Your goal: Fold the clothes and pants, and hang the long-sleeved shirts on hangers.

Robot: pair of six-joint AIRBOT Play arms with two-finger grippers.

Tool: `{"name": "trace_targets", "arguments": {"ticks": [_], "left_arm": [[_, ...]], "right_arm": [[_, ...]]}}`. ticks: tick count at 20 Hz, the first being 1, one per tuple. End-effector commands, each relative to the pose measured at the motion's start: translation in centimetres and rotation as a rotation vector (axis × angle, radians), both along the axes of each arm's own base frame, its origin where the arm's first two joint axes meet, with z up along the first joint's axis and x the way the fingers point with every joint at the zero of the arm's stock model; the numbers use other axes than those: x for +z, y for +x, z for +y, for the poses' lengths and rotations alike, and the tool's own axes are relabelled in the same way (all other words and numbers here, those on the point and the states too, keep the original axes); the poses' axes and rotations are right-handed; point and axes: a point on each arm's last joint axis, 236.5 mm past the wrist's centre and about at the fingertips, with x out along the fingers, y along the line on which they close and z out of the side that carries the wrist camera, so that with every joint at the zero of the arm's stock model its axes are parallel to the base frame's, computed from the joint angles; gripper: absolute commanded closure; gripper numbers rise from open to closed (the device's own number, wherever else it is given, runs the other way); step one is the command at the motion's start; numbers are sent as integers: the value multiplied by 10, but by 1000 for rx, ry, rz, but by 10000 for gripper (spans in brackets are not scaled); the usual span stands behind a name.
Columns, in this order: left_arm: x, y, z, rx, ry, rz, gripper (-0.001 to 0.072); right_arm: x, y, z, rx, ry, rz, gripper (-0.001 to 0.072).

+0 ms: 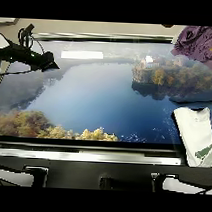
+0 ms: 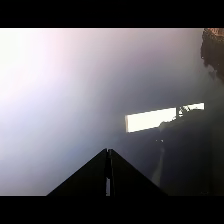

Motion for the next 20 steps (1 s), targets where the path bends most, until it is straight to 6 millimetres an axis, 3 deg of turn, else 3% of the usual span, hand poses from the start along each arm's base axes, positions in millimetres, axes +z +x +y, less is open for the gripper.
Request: {"name": "trace_targets", "arguments": {"ticks": [1, 6, 14, 20], "left_arm": [[0, 0, 0, -2, 1, -1, 686], [0, 0, 0, -2, 2, -1, 686], [0, 0, 0, -2, 1, -1, 686], [-1, 0, 0, -2, 2, 0, 686]], "right_arm": [[-8, -24, 3, 34, -3, 109, 681], [-32, -69, -5, 99, -69, 281, 682], [-109, -144, 5, 85, -116, 439, 682], [-136, -182, -3, 56, -147, 585, 681]]}}
